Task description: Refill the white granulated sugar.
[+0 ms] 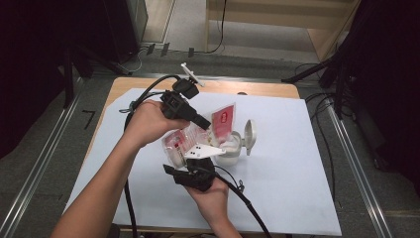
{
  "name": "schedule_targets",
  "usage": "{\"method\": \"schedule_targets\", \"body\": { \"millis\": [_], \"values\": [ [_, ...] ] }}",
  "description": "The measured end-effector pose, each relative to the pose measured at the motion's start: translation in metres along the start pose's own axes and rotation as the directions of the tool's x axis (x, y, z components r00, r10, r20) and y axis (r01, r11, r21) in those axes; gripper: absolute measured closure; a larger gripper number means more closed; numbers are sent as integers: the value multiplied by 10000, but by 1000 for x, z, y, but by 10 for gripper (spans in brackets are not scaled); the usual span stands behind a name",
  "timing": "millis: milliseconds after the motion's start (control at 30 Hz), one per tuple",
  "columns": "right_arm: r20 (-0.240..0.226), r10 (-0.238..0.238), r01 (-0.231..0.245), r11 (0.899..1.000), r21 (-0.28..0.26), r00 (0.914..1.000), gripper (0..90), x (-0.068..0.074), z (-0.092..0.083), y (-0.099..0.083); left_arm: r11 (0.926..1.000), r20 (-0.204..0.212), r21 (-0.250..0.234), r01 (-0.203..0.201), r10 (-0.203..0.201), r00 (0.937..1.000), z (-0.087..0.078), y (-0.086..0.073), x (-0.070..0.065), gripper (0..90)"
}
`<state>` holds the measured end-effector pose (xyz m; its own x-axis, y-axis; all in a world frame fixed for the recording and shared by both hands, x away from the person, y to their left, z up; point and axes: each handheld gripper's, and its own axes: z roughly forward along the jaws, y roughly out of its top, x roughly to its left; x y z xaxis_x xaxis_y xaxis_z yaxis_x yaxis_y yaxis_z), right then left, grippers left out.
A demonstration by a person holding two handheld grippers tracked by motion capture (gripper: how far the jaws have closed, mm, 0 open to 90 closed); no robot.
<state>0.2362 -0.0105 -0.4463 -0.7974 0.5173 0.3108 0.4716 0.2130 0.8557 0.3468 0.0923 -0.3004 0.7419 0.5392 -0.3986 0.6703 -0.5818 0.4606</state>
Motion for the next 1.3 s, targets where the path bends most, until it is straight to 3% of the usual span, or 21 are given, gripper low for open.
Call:
{"method": "schedule_targets", "body": {
  "millis": [200,467,900,1300],
  "values": [
    [96,-95,93,9997,211,9999,596,0,4,-3,9994,149,-354,-63,68,9999,-4,-11,8,876],
    [57,-24,23,10000,96,10000,588,-3,5,-7,9955,434,-943,-34,76,9990,-10,-25,11,879],
    [162,-22,19,9998,183,9999,586,-6,4,-11,9852,672,-1714,76,40,9977,-15,-45,16,883],
    [493,-18,19,10000,-32,9988,585,-12,-1,-17,9806,624,-1959,-11,136,9980,-20,-59,19,883]
  ]
}}
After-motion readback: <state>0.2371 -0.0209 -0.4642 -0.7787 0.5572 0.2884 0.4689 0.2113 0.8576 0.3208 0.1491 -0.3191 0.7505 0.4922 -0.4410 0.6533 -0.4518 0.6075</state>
